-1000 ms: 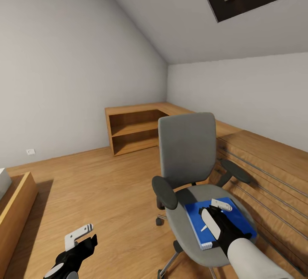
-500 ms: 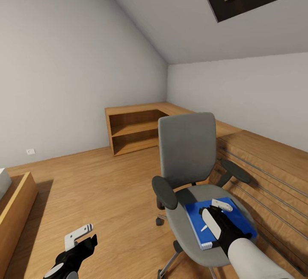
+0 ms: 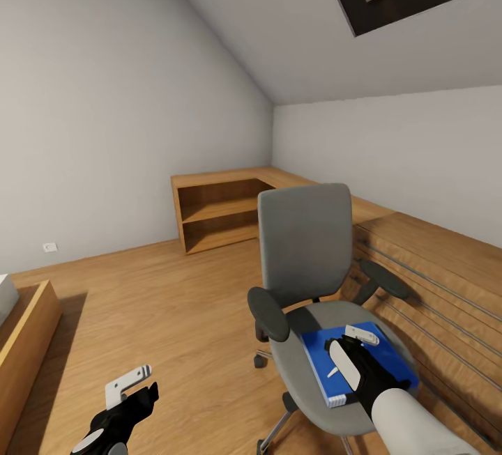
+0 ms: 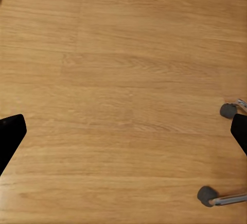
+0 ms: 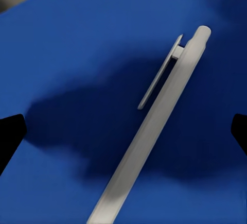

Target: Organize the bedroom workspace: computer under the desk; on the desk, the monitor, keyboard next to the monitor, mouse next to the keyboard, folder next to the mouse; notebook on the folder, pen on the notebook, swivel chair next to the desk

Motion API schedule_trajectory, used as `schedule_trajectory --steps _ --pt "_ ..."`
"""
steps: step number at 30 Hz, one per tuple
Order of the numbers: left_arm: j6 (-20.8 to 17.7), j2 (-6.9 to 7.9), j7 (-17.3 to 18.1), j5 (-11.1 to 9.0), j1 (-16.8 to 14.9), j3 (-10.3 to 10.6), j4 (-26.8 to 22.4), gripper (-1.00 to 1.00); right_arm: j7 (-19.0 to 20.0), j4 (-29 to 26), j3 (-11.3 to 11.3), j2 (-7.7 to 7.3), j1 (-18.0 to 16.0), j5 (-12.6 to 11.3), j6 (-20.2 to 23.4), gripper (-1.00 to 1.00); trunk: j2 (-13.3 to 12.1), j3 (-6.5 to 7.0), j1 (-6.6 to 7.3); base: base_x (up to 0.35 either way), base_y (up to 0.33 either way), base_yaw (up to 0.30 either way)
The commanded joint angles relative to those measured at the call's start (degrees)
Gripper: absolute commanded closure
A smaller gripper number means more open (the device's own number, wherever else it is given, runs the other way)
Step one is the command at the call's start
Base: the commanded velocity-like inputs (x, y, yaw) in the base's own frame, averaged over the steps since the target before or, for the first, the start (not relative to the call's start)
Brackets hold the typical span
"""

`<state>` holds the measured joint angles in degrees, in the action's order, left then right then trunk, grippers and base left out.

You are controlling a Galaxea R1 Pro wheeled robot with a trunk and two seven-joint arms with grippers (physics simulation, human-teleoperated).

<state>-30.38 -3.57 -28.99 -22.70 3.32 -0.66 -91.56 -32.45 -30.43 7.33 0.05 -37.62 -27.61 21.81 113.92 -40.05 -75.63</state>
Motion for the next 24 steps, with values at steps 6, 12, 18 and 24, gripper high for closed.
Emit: schedule_trajectory --steps 6,12,18,24 --pt "-0.12 -0.03 -0.36 -0.61 0.02 -0.04 -0.11 -1.0 -0.48 0.07 0.31 -0.09 -0.02 -0.56 0.52 -1.0 0.02 -0.05 0.0 0.0 0.0 0.0" --pt "-0.12 -0.03 -0.36 -0.64 -0.02 -0.04 -0.11 -1.0 -0.51 0.11 0.37 -0.13 -0.02 -1.98 0.6 -1.0 0.02 -0.05 0.0 0.0 0.0 0.0" --pt "-0.12 -0.03 -0.36 -0.64 0.0 -0.04 -0.11 -1.0 -0.59 0.11 0.4 -0.13 -0.05 -2.15 0.6 -1.0 0.02 -0.05 0.0 0.0 0.0 0.0" --pt "-0.12 -0.03 -0.36 -0.64 -0.01 -0.04 -0.11 -1.0 -0.73 0.11 0.47 -0.07 -0.02 -2.18 0.6 1.0 0.02 -0.05 0.0 0.0 0.0 0.0"
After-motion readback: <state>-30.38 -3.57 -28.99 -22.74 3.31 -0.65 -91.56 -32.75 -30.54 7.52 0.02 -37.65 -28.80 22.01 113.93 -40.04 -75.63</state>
